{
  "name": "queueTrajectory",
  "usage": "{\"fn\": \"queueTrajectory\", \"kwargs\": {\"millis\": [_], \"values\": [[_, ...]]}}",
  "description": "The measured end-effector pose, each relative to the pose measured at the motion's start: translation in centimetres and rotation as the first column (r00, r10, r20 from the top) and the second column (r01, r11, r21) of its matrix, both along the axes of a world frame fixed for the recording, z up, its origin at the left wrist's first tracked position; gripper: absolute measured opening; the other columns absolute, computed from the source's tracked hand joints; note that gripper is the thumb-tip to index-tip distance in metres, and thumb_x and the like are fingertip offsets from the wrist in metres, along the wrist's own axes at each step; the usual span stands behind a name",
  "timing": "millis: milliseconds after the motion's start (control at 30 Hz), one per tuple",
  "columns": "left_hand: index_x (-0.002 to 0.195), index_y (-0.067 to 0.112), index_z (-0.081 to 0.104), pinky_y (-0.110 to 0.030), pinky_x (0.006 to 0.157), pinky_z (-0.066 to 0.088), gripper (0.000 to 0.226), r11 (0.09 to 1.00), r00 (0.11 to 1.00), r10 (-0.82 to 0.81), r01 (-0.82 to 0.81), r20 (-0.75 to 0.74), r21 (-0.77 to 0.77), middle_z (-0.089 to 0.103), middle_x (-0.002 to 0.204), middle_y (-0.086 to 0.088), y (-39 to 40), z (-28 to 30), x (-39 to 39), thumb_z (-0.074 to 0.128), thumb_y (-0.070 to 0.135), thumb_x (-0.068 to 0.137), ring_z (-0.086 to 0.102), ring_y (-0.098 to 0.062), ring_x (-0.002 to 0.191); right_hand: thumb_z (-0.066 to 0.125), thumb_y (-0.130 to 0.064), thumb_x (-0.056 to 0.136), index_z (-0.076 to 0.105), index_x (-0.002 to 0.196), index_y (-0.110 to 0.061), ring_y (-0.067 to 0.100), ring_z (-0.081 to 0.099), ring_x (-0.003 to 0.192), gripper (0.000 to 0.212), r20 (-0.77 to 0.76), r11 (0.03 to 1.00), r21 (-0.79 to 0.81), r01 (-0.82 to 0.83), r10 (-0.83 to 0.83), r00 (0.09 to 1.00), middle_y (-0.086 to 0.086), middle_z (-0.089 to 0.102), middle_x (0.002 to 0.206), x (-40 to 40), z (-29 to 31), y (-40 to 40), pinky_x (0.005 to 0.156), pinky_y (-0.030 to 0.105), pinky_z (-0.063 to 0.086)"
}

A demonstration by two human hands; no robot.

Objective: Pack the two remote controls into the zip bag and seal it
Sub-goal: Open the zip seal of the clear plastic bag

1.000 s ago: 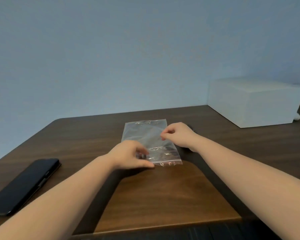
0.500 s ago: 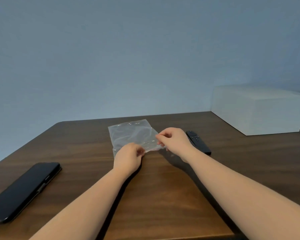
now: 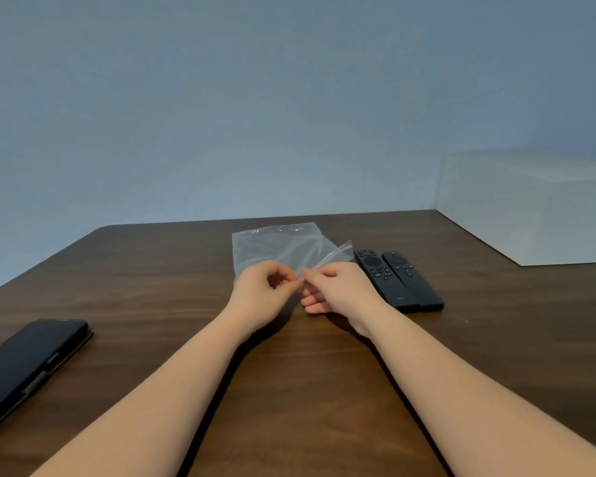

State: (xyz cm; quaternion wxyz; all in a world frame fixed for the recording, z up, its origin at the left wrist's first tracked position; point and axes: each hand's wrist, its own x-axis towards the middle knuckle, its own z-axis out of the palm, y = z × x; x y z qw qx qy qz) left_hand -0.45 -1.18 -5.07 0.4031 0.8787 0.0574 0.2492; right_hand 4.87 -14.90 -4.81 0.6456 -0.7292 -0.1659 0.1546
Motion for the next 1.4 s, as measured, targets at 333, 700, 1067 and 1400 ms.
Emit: {"fn": "queueTrajectory", "kwargs": {"millis": [333, 700, 1067, 1400], "values": [[0.095, 0.029, 0.068, -0.018, 0.073, 0.043, 0.013, 0.988, 0.995, -0.103, 0.101, 0.01, 0.113, 0.064, 0.089, 0.008, -0.5, 0.3, -0.6, 0.064, 0.027, 0.083, 0.057, -0.006, 0.083, 0.06, -0.013, 0.092, 0.066, 0.108, 0.0, 0.024, 0.074, 0.085, 0.022, -0.155, 0.982, 0.185, -0.032, 0.061, 0.986, 0.017, 0.073, 0.098, -0.3, 0.6, -0.8, 0.076, 0.034, 0.061], [0.094, 0.028, 0.072, -0.022, 0.08, 0.051, 0.014, 0.989, 0.991, -0.133, 0.132, 0.012, 0.066, 0.072, 0.089, 0.012, -0.7, 0.8, -1.1, 0.063, 0.027, 0.084, 0.063, -0.002, 0.088, 0.059, -0.017, 0.091, 0.071, 0.088, -0.009, 0.011, 0.062, 0.065, 0.015, 0.212, 0.999, -0.029, 0.032, -0.025, 0.977, 0.004, 0.069, 0.071, -0.6, 0.8, -1.3, 0.061, 0.023, 0.053], [0.084, 0.028, 0.075, -0.01, 0.067, 0.051, 0.011, 0.979, 0.984, -0.178, 0.178, 0.009, -0.102, 0.075, 0.083, 0.01, -0.9, 1.5, -1.8, 0.064, 0.031, 0.083, 0.066, 0.001, 0.079, 0.062, -0.028, 0.089, 0.069, 0.082, -0.008, 0.01, 0.058, 0.068, 0.022, 0.308, 0.999, 0.013, 0.038, -0.04, 0.95, -0.001, 0.062, 0.067, -1.1, 0.6, -1.1, 0.071, 0.026, 0.051], [0.071, 0.019, 0.073, -0.029, 0.067, 0.054, 0.019, 0.999, 0.999, -0.046, 0.046, -0.003, -0.024, 0.072, 0.072, 0.0, -1.1, 1.7, -1.7, 0.061, 0.025, 0.085, 0.066, -0.015, 0.071, 0.063, -0.029, 0.088, 0.068, 0.076, -0.013, 0.013, 0.058, 0.069, 0.021, 0.334, 0.999, -0.023, 0.025, -0.016, 0.942, -0.002, 0.061, 0.065, -1.2, 0.6, -0.9, 0.076, 0.033, 0.052]]}}
